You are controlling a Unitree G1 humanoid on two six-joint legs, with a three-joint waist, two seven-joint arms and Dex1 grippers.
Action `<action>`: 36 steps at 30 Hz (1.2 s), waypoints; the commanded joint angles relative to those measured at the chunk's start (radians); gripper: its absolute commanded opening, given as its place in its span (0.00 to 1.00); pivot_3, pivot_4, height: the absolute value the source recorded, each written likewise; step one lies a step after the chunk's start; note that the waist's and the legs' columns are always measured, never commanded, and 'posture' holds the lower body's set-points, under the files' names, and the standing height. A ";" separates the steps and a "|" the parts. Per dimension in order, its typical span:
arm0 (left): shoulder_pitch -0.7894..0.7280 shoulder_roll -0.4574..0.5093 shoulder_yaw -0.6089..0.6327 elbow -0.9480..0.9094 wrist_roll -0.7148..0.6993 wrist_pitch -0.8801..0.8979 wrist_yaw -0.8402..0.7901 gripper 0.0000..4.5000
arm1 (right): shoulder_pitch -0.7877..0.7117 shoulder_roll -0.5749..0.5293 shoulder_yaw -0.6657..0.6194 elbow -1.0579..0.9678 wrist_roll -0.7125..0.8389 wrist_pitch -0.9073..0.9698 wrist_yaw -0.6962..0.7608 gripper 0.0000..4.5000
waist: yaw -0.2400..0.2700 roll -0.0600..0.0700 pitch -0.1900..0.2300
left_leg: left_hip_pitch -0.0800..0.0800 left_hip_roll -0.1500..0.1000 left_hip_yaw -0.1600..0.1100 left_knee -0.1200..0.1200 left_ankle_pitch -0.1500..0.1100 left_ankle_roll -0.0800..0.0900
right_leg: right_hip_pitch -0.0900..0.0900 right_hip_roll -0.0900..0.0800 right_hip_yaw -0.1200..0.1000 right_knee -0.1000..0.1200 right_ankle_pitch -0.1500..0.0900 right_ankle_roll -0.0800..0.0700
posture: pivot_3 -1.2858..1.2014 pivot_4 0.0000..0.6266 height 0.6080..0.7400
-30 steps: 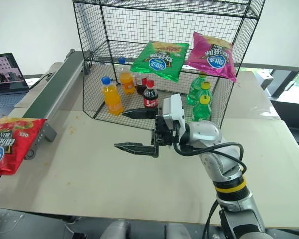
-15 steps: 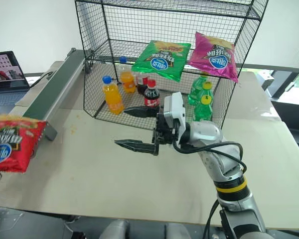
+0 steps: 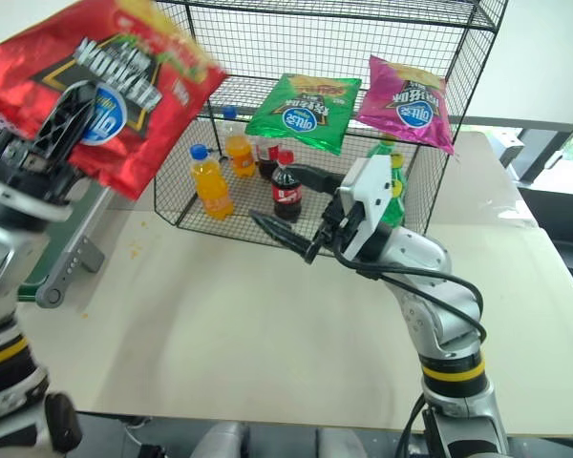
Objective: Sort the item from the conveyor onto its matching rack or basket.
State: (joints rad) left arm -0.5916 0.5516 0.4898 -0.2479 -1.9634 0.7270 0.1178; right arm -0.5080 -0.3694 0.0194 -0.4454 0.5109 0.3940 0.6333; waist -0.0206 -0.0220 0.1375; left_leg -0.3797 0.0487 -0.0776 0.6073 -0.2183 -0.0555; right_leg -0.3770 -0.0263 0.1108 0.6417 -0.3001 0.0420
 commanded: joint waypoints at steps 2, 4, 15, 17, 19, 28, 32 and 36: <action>-0.216 -0.053 -0.068 0.289 0.023 -0.033 -0.024 0.00 | 0.005 0.010 -0.028 -0.112 -0.036 -0.016 -0.094 1.00 | 0.003 0.000 0.000 | -0.001 0.000 0.000 0.000 0.000 0.000 | -0.001 0.000 0.000 0.000 0.000 0.000 | 0.52 0.24 1.00; -0.280 -0.091 -0.088 0.411 0.055 -0.023 -0.052 0.00 | 0.007 0.010 -0.033 -0.139 -0.044 -0.005 -0.123 1.00 | 0.006 0.000 0.000 | -0.002 0.000 -0.001 0.001 0.000 0.000 | -0.001 0.000 -0.001 0.001 0.000 0.000 | 0.52 0.24 1.00; -0.466 -0.273 -0.059 0.776 0.298 -0.028 -0.241 0.00 | 0.017 0.001 -0.038 -0.200 -0.082 0.007 -0.217 1.00 | 0.006 0.000 0.000 | -0.009 -0.001 -0.001 0.001 0.004 -0.004 | -0.008 0.000 -0.002 0.001 0.000 0.000 | 0.52 0.24 1.00; -0.510 -0.294 -0.023 0.831 0.335 -0.080 -0.241 0.00 | 0.007 0.002 -0.034 -0.194 -0.092 -0.002 -0.220 1.00 | 0.004 0.000 0.000 | -0.008 -0.001 -0.001 0.000 0.004 -0.004 | -0.008 0.000 -0.001 0.001 0.000 0.000 | 0.52 0.24 1.00; -0.554 -0.303 0.015 0.888 0.371 -0.140 -0.233 0.00 | -0.004 0.006 -0.030 -0.188 -0.103 -0.011 -0.222 1.00 | 0.002 0.001 0.000 | -0.008 -0.001 -0.001 0.000 0.004 -0.003 | -0.008 0.000 -0.001 0.002 0.000 0.000 | 0.52 0.24 1.00; -0.699 -0.301 0.121 1.107 0.581 -0.322 -0.244 0.00 | -0.030 0.022 -0.024 -0.160 -0.120 -0.026 -0.222 1.00 | 0.008 0.000 0.000 | -0.008 -0.002 -0.001 0.000 0.005 -0.003 | -0.008 -0.001 -0.002 0.002 0.000 0.000 | 0.52 0.24 1.00; -0.746 -0.300 0.137 1.176 0.649 -0.319 -0.260 0.00 | -0.041 0.029 -0.019 -0.157 -0.122 -0.024 -0.223 1.00 | 0.008 0.000 0.000 | -0.009 -0.002 -0.001 0.000 0.005 -0.003 | -0.008 -0.001 -0.002 0.002 0.000 0.001 | 0.52 0.24 1.00; -0.783 -0.295 0.168 1.234 0.701 -0.319 -0.272 0.06 | -0.045 0.030 -0.018 -0.154 -0.119 -0.022 -0.221 1.00 | 0.006 0.001 0.000 | -0.008 -0.002 -0.001 0.000 0.005 -0.003 | -0.008 -0.001 -0.002 0.002 0.000 0.001 | 0.52 0.24 1.00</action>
State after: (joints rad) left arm -1.3357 0.2411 0.6450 0.9850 -1.2847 0.4134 -0.1362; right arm -0.5359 -0.3405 0.0080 -0.5783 0.3936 0.3986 0.4129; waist -0.0148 -0.0215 0.1377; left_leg -0.3878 0.0471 -0.0791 0.6072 -0.2134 -0.0586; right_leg -0.3850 -0.0270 0.1087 0.6440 -0.2997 0.0425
